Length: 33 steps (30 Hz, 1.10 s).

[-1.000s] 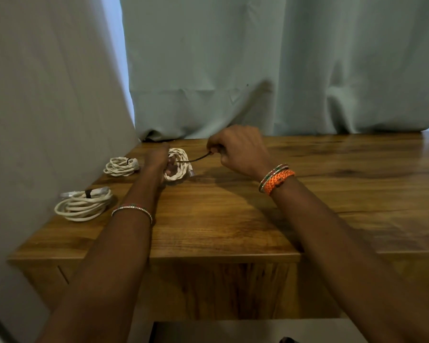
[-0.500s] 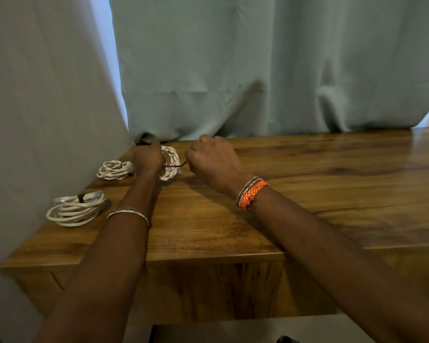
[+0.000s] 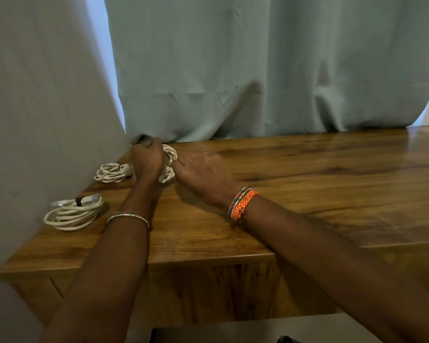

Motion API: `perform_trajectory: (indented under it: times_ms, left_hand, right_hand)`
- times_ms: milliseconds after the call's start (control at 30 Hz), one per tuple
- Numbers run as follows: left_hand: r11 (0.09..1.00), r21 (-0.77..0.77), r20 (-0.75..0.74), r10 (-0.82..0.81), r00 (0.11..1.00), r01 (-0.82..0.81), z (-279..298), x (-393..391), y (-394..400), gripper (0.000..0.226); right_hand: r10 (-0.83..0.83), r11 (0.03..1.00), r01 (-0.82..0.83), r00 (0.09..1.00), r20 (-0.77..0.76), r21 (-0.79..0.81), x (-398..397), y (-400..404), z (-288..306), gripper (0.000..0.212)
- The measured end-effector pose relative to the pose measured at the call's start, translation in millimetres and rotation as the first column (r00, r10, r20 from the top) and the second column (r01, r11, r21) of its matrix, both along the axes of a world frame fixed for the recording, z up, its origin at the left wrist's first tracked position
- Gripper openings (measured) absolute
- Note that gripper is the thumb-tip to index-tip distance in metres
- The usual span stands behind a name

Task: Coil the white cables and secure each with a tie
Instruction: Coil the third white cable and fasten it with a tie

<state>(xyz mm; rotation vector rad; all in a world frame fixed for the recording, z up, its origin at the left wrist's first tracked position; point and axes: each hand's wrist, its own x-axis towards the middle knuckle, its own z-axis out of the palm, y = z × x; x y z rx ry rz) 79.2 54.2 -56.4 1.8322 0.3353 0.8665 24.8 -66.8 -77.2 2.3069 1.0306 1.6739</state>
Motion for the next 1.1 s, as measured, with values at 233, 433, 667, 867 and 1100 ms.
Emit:
perform_trajectory:
  times_ms: [233,433,667,867,1100]
  left_hand:
    - [0.937,-0.104,0.011,-0.334,0.942,0.334,4.8,3.0,-11.6,0.032]
    - [0.881,-0.095,0.015,-0.465,0.885,0.464,2.4,-1.5,-23.9,0.035]
    - [0.898,-0.186,0.082,-0.39,0.917,0.398,10.9,-3.5,-11.2,0.036]
    - [0.886,-0.22,0.135,-0.388,0.912,0.409,-1.5,13.1,7.0,0.035]
    - [0.915,-0.113,0.162,-0.367,0.916,0.387,-2.0,16.7,5.1,0.037]
  right_hand:
    - [-0.044,0.998,0.04,0.992,-0.121,-0.039,7.1,-2.4,2.3,0.017]
    - [-0.071,0.994,0.065,0.995,-0.066,-0.088,14.8,-15.4,3.3,0.016]
    - [0.115,0.993,-0.116,0.993,-0.012,-0.034,-0.3,-12.4,3.6,0.017]
    - [0.167,0.983,-0.175,0.98,-0.112,-0.063,-2.4,-18.1,1.8,0.018]
    - [0.027,0.997,-0.014,0.987,-0.161,0.079,6.8,-23.8,3.2,0.01]
